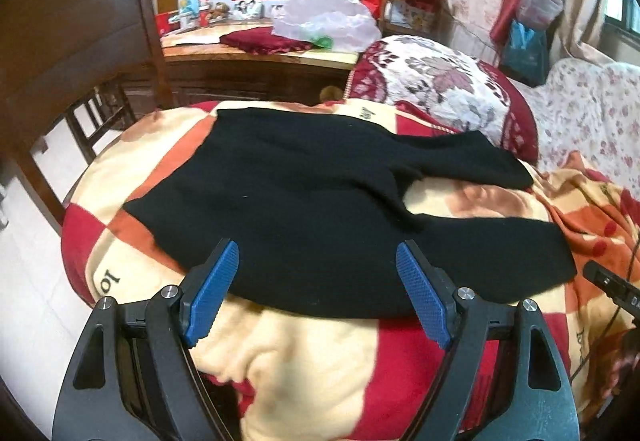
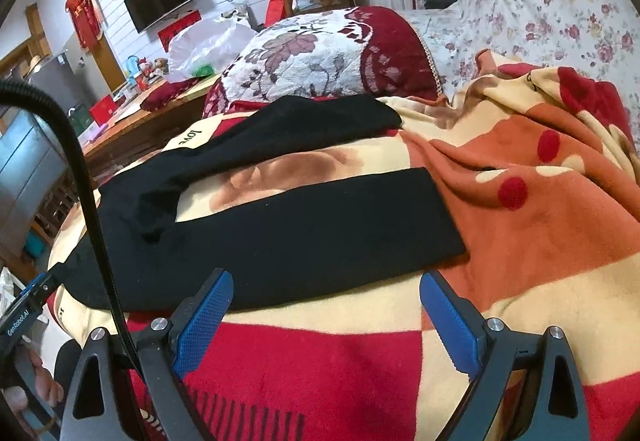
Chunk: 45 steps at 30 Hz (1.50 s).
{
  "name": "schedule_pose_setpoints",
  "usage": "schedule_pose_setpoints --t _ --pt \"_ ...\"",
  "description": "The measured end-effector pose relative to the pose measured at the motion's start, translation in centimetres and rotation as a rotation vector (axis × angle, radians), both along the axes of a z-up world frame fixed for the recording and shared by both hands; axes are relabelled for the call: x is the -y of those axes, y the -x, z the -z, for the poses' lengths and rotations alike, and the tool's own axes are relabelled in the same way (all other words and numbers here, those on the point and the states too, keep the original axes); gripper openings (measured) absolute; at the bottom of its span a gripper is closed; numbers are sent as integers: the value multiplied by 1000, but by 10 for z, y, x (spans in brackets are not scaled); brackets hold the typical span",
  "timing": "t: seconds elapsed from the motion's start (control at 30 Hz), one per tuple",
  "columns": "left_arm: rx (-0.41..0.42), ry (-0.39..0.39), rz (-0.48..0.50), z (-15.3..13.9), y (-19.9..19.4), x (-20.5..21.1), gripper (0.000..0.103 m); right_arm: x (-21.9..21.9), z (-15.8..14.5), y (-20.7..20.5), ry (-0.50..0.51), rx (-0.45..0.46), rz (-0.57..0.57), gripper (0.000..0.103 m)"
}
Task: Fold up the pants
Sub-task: 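Move both grippers open toward the waistband of the black pants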
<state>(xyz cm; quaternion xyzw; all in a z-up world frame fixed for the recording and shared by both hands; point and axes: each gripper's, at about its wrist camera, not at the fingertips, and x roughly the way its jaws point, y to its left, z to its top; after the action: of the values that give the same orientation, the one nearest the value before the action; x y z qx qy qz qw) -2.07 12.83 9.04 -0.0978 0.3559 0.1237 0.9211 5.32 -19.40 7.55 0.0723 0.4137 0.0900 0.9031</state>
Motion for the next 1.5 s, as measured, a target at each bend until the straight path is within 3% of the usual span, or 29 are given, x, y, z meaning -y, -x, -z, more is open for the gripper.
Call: schedule_pose_setpoints --t 0.4,1.5 --pt "-27 63 -48 12 5 -25 82 5 2 -4 -25 -16 8 94" --pt "-44 61 -66 15 4 -28 82 -1 14 -8 -27 -61 -7 94"
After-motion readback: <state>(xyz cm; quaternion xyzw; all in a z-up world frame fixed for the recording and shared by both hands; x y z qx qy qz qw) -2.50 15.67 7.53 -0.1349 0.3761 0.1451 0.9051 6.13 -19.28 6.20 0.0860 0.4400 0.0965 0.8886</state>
